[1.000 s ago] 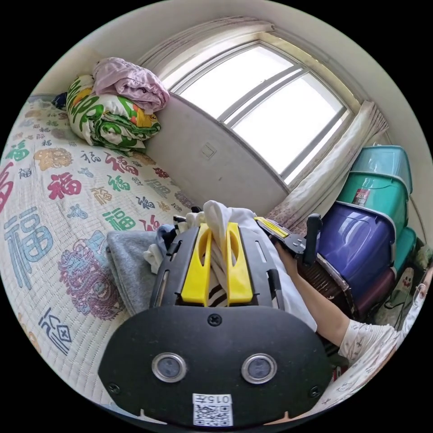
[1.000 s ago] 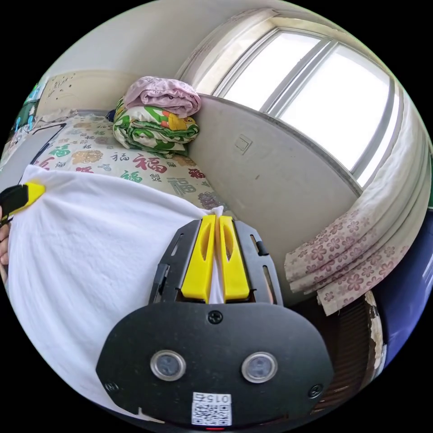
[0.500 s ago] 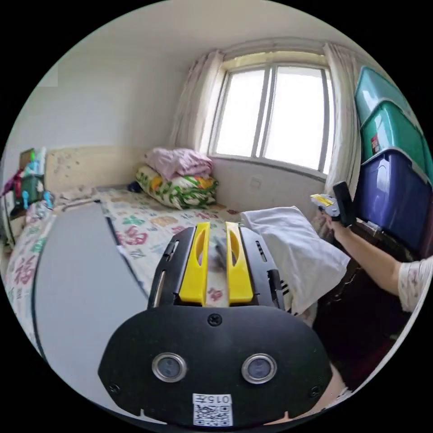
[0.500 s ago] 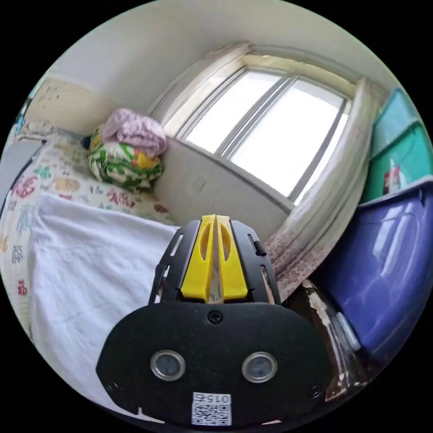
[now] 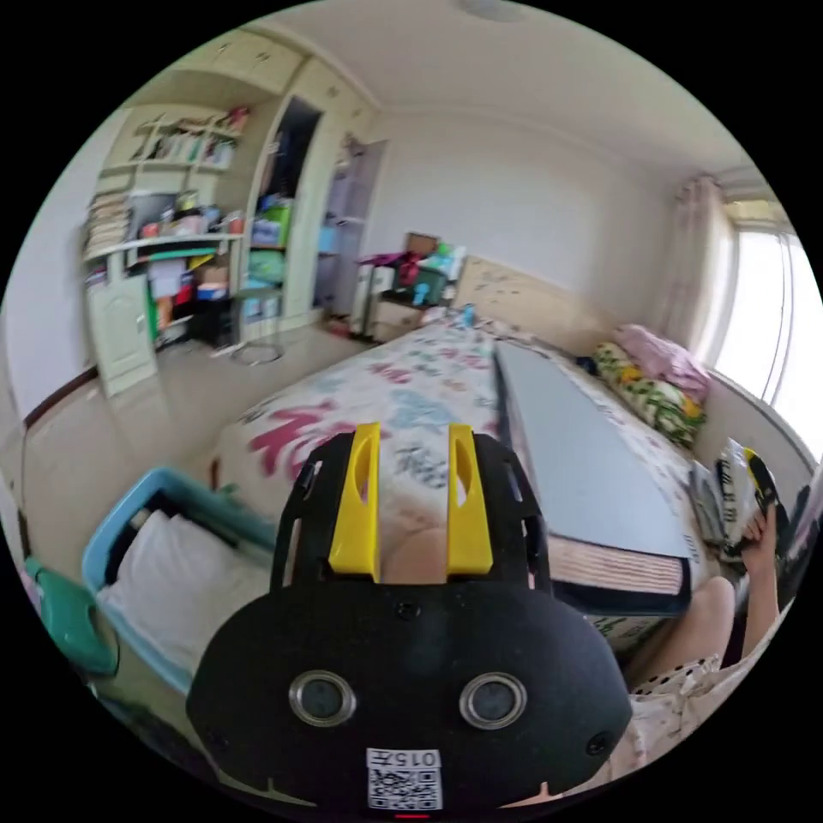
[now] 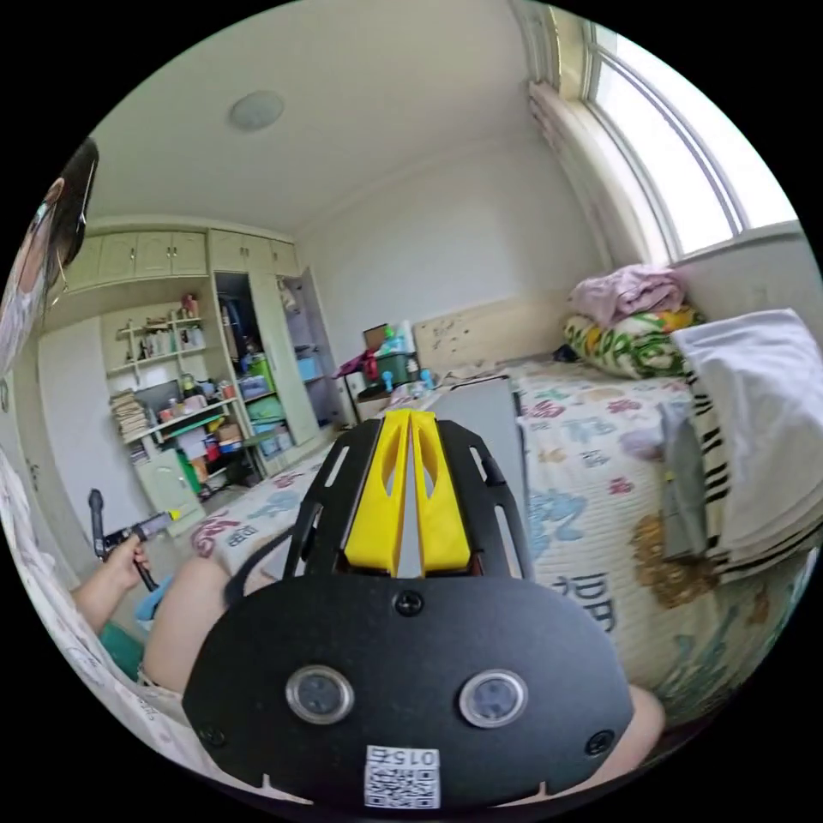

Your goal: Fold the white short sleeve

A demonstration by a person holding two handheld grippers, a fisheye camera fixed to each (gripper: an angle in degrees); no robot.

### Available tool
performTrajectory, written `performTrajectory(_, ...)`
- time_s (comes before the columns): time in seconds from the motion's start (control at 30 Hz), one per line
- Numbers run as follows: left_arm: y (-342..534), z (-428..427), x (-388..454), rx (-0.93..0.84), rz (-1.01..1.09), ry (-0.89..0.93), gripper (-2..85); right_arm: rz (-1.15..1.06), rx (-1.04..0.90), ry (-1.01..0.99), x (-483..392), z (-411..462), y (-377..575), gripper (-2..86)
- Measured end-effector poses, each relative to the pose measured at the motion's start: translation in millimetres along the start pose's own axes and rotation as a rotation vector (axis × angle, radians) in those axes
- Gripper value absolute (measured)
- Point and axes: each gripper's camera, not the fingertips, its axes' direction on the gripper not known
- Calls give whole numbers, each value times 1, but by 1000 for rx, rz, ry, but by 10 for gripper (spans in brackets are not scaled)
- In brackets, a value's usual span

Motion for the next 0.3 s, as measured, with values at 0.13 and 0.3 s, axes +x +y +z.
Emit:
performTrajectory(0.13,30,74,-134,-241,-167,-299,162,-100,-35,-142,-93,22,47,-10)
performTrajectory(0.3,84,172,-196,-498,-361,-381,176,-259,-205,-278,-165,46,83,-10)
